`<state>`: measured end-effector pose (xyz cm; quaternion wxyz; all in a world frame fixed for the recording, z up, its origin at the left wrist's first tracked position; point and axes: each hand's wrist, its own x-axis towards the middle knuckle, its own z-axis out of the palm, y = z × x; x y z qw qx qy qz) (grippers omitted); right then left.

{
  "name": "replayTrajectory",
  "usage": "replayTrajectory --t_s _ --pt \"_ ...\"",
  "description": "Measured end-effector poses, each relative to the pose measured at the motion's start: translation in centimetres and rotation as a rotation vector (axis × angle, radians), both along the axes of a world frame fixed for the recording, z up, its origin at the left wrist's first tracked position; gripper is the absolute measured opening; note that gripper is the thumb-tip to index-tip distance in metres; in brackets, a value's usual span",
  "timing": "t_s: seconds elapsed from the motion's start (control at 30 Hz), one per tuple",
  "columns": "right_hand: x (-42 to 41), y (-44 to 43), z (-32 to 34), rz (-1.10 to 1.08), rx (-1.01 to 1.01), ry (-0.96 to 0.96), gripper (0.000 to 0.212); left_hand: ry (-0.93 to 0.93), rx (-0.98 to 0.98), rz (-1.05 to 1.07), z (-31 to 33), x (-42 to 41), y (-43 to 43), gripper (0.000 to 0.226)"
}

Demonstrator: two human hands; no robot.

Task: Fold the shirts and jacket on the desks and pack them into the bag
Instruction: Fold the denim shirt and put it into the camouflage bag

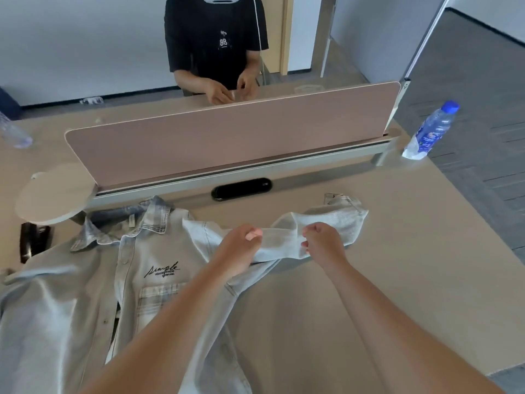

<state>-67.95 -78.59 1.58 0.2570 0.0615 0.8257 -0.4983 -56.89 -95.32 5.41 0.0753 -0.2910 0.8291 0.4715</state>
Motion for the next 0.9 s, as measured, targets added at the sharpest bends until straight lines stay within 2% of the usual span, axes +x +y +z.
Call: replayTrajectory --t_s 0.07,0.17,0.3,0.4,0.5,0.63,0.73,0.8,0.9 --pt "-1.9 0.5 -1.4 -0.001 0.027 0.008 0.022 -0.018 -0.009 -0.026 -1.5 -2.4 0.8 0.021" --pt "-4.1 1.8 -3.0 0.036 0.096 0.033 0.021 -0.061 -0.019 -0.104 -4.0 -5.3 1.9 0.037" --pt "-7.5 4.4 -4.6 0.032 0.227 0.179 0.047 -0.161 0.043 -0.176 -6.2 -7.8 3.2 0.057" --pt "-10.3 5.4 -6.1 0.072 0.335 0.232 0.059 -0.187 0.028 -0.188 -7.8 -9.1 3.5 0.049" --pt "-12.7 5.7 -7.7 0.131 0.426 0.181 0.069 -0.194 -0.1 -0.194 -9.1 -10.0 3.3 0.038" --pt "-14.1 5.4 -9.6 0.269 0.558 0.184 0.061 -0.272 -0.172 -0.282 -10.3 -11.0 2.9 0.03" --pt "-14.5 5.0 -9.3 0.315 0.634 0.205 0.05 -0.233 -0.28 -0.306 -10.2 -11.3 2.4 0.009" --pt "-14.8 5.0 -8.4 0.302 0.654 0.226 0.037 -0.16 -0.316 -0.264 -9.9 -11.8 1.8 0.016" --pt "-15.3 5.2 -6.0 0.206 0.641 0.311 0.025 -0.016 -0.252 -0.158 -8.1 -13.6 0.8 0.022"
